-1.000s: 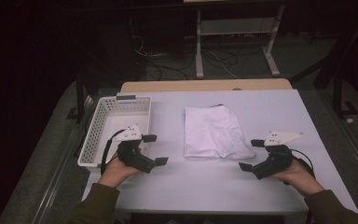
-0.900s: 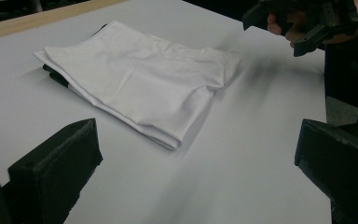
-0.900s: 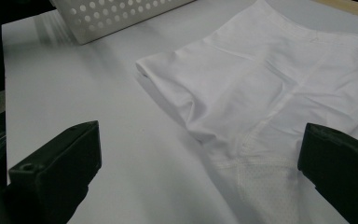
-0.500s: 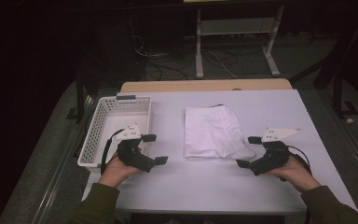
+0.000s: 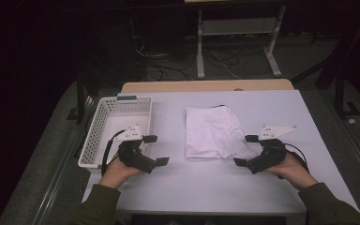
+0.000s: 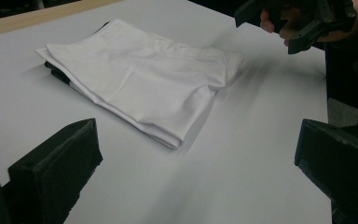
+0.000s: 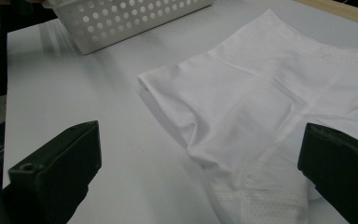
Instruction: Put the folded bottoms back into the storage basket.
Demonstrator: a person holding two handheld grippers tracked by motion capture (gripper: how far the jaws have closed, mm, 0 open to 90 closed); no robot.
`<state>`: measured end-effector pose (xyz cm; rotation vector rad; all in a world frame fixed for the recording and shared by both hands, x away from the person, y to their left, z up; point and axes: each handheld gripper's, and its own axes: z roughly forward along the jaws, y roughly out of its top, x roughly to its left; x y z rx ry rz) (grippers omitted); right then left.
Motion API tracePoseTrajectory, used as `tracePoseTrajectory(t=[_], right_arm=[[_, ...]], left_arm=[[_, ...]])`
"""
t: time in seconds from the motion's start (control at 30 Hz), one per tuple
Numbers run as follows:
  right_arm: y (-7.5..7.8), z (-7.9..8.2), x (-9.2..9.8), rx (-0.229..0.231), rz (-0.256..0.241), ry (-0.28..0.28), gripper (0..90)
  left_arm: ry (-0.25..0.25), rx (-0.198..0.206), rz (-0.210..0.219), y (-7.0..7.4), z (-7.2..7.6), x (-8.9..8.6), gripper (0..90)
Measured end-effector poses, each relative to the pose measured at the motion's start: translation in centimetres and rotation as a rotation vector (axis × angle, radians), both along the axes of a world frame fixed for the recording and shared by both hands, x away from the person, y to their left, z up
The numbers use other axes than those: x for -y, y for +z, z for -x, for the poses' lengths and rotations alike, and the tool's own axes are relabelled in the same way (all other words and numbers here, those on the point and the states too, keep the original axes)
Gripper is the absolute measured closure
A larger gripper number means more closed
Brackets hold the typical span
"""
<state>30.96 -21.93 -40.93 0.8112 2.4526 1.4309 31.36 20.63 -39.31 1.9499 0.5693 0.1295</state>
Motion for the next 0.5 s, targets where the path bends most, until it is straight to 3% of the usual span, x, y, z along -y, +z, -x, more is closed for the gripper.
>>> tracePoseTrajectory(t=[0.5], right_arm=[[0.20,-0.87,-0.83,0.003,-0.006,0.016,0.0]], left_arm=[[0.002,-0.002,-0.003,-0.01,-0.01,0.03,0.0]])
